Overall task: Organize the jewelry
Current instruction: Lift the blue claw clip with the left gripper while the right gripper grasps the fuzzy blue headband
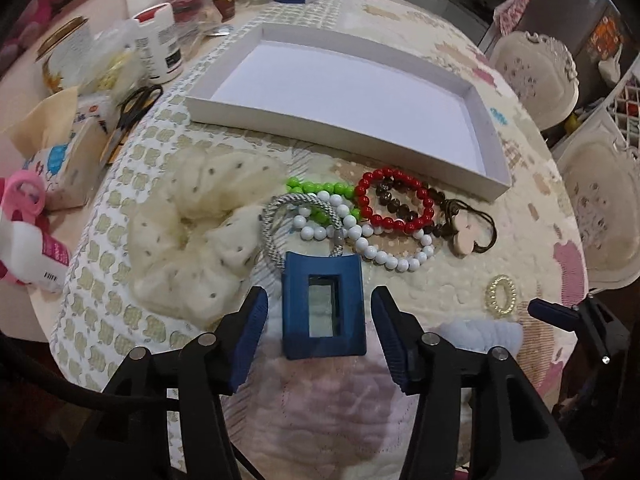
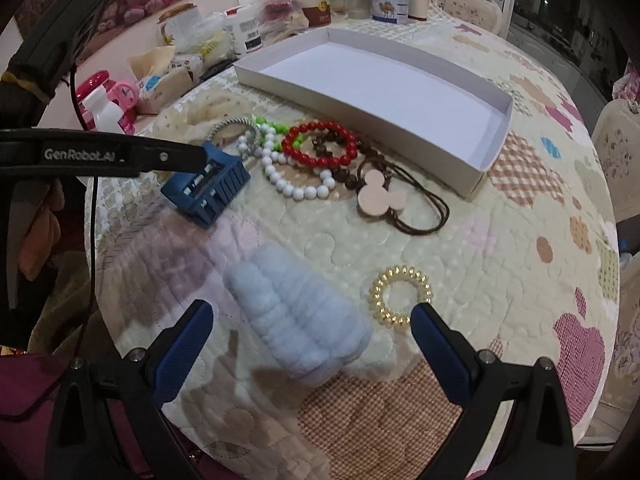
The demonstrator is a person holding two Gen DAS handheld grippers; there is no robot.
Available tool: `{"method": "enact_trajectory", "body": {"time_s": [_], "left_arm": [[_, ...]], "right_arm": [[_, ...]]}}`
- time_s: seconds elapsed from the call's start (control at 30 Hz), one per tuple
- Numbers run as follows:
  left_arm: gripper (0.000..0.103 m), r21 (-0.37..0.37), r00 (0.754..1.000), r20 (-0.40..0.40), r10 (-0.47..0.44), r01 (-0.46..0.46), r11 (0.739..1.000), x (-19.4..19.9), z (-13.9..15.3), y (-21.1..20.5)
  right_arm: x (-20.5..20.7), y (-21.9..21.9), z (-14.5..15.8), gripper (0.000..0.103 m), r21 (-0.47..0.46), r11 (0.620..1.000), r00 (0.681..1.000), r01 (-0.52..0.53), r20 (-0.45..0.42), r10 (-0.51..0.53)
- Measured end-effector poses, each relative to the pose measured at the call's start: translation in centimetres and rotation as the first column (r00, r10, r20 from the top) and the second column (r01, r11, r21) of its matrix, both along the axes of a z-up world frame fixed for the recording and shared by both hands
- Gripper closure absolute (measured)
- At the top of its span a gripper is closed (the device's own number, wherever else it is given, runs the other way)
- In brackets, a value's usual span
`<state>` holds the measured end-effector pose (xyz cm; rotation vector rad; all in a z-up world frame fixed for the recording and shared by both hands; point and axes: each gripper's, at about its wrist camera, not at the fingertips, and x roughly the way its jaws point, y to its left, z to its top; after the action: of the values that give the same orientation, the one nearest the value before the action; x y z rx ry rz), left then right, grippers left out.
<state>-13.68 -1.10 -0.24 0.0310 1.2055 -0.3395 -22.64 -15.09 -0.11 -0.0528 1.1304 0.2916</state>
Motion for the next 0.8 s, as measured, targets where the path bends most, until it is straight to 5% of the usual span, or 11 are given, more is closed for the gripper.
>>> {"method": "enact_trajectory", "body": {"time_s": [0.23, 0.3, 0.37, 0.47, 0.8], "left_arm": [[0.058, 0.071, 0.999, -0.04, -0.034, 0.037, 0.997, 0.4, -1.7, -1.2], [0.06, 0.08, 0.999, -0.047, -0.028, 0.031, 0.996, 0.5, -2.1, -1.2], [0.067, 0.041, 0.998, -0.059, -0.028, 0.03, 0.999, 0.6, -2.1, -0.9], [0.067, 0.039, 0.999, -0.036, -0.024, 0.025, 0.999, 0.5, -1.6, -0.5], [0.067, -0.065, 0.999, 0.023, -0.033, 0.034, 0.997, 2.7, 3.9, 0.9]], "right_arm": [[0.2, 0.0, -0.7, 0.003, -0.003, 1.0, 1.0, 0.004, -0.008, -0.004], [0.1, 0.2, -1.0, 0.015, 0.004, 1.0, 1.0, -0.008, -0.006, 0.008], [0.2, 0.2, -1.4, 0.049, 0.01, 1.0, 1.0, -0.003, -0.009, 0.003], [0.1, -0.3, -0.9, 0.061, 0.035, 0.999, 1.0, 0.0, 0.012, 0.0], [3.2, -3.2, 4.6, 0.063, 0.141, 0.986, 0.987, 0.085, 0.123, -0.103]]}}
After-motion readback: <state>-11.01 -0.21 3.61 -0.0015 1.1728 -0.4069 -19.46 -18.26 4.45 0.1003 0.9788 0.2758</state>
